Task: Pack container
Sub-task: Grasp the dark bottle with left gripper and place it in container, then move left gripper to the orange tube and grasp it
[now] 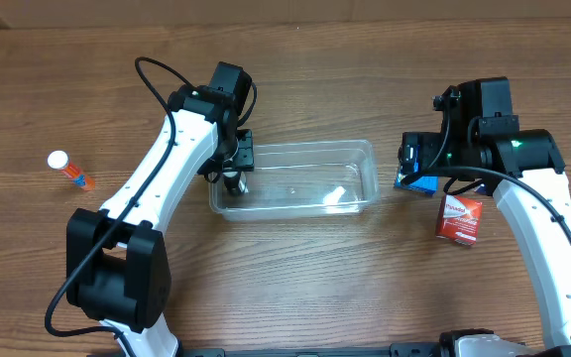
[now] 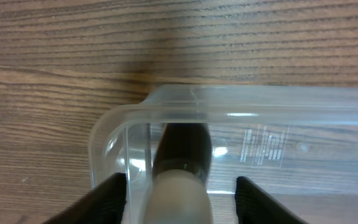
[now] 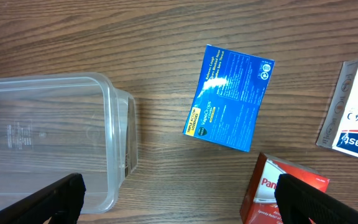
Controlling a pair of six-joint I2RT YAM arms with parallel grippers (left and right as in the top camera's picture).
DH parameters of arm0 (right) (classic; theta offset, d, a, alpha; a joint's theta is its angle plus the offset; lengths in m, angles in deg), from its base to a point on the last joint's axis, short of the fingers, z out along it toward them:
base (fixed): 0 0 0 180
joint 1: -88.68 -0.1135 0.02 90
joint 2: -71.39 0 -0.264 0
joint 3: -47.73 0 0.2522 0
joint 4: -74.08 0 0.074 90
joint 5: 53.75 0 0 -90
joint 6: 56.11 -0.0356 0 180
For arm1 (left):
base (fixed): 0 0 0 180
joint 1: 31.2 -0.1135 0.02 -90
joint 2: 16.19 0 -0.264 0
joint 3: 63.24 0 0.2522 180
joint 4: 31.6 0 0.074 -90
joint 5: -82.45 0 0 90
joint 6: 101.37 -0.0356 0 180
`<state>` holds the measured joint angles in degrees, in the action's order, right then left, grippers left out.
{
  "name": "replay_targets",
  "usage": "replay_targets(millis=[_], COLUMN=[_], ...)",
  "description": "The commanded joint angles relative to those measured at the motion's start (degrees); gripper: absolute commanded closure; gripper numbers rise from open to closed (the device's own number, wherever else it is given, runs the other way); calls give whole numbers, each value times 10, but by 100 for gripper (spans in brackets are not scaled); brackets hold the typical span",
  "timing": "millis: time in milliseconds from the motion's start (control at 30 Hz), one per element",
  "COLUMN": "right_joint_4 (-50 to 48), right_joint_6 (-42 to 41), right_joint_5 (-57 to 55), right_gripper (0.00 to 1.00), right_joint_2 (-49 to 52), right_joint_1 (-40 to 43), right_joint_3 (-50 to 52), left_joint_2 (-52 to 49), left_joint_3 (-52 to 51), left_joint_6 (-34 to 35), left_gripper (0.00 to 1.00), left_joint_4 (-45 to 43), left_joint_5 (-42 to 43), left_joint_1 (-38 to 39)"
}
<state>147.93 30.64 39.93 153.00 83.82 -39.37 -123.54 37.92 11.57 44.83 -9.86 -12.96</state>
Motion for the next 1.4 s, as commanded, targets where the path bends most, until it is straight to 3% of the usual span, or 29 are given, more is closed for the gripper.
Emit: replay_targets(millis=[0, 167, 333, 400, 467, 667, 767, 933, 1367], right_joint_4=[-1, 0, 1, 1, 0, 0, 0, 1, 1], right_joint_6=[-4, -4, -4, -4, -4, -4, -4, -4, -4], right_joint_5=[3, 3, 3, 3, 3, 3, 3, 5, 5], right_gripper=[0, 0, 0, 0, 0, 0, 0, 0, 0], right_joint_2=[-2, -2, -2, -2, -2, -2, -2, -2, -2], right_joint_1=[1, 1, 1, 1, 1, 1, 1, 1, 1], right_joint_3=[-17, -17, -17, -17, -17, -17, -17, -17, -17], left_joint_2=[0, 2, 33, 52, 78, 125, 110, 63, -142], left_joint_3=[-3, 23, 188, 237, 273, 281, 266, 221, 207], left_joint_6=[9, -5, -7, -6, -6, -7, -7, -24, -52], left_gripper=[39, 39, 32, 24, 11, 1, 0, 0, 4], left_joint_4=[-2, 14, 119, 151, 178, 218, 225, 200, 159], left_joint_5=[-8, -8, -42, -59, -66, -66, -66, -63, -25], left_joint_1=[-3, -4, -6, -17, -46, -220, -308, -391, -444])
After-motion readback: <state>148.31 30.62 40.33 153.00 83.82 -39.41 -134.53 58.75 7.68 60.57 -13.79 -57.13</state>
